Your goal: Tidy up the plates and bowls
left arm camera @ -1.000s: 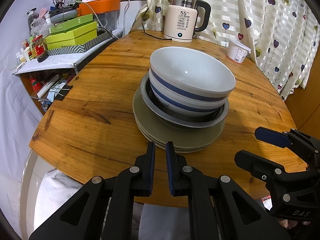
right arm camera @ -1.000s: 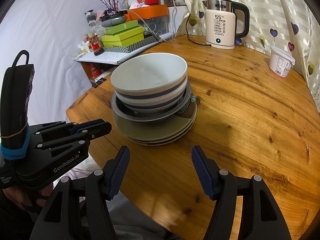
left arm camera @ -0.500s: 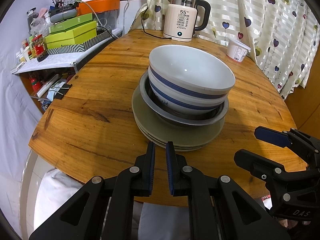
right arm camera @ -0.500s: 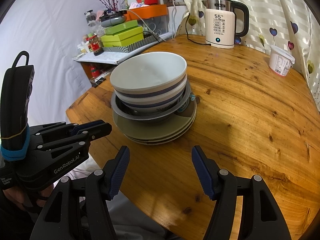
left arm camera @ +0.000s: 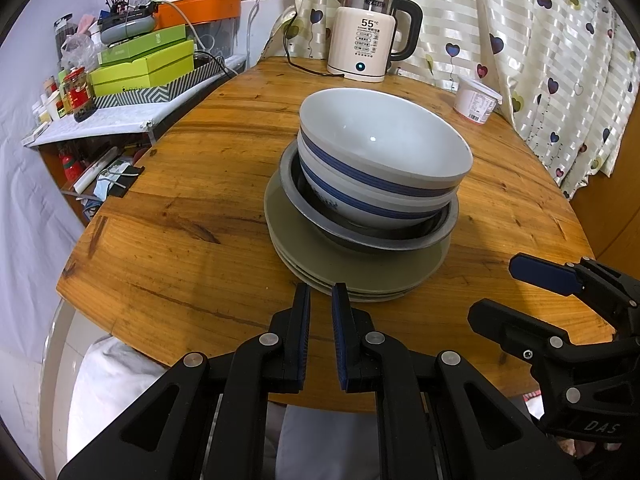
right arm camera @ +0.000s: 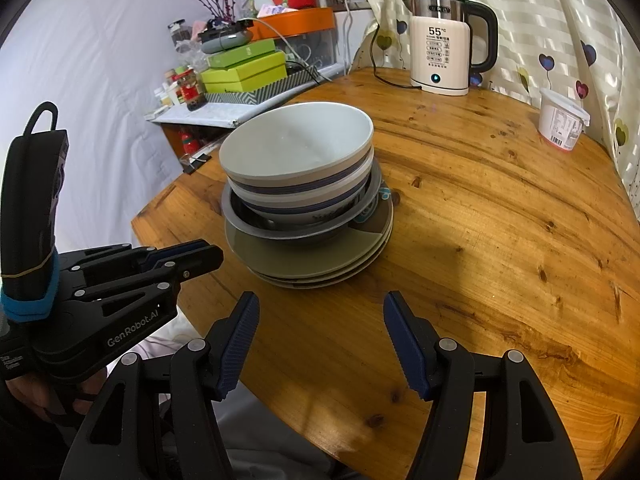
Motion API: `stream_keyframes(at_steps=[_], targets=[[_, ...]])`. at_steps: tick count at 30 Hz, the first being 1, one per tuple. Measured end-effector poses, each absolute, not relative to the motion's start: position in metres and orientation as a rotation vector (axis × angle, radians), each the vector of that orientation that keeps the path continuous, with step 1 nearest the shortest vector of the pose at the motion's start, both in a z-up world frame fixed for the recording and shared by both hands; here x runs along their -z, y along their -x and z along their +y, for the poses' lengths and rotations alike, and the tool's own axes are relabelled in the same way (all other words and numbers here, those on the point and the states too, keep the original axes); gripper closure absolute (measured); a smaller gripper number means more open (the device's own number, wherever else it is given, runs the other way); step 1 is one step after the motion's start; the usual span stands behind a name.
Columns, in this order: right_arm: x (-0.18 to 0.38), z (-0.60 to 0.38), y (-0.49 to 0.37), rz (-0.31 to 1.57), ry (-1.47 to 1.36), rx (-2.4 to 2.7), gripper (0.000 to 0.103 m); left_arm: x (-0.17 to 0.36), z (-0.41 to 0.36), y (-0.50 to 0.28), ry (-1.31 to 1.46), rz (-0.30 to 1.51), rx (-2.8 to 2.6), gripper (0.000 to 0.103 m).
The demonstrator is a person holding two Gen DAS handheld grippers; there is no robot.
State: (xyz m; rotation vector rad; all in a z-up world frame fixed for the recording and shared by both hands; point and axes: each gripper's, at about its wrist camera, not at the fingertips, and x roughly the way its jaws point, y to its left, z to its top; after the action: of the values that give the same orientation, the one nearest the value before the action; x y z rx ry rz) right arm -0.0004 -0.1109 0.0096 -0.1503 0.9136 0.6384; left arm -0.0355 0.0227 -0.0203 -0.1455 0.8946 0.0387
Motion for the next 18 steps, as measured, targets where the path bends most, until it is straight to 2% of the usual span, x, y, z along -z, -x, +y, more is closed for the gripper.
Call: stream_keyframes(at_steps=[18], targets=[[-0.0097, -0.1107, 0.0004, 0.915, 0.149, -0.639, 0.038, 0.0201, 0.0223, 0.0353, 0.146, 0.895, -0.039, 0.092]])
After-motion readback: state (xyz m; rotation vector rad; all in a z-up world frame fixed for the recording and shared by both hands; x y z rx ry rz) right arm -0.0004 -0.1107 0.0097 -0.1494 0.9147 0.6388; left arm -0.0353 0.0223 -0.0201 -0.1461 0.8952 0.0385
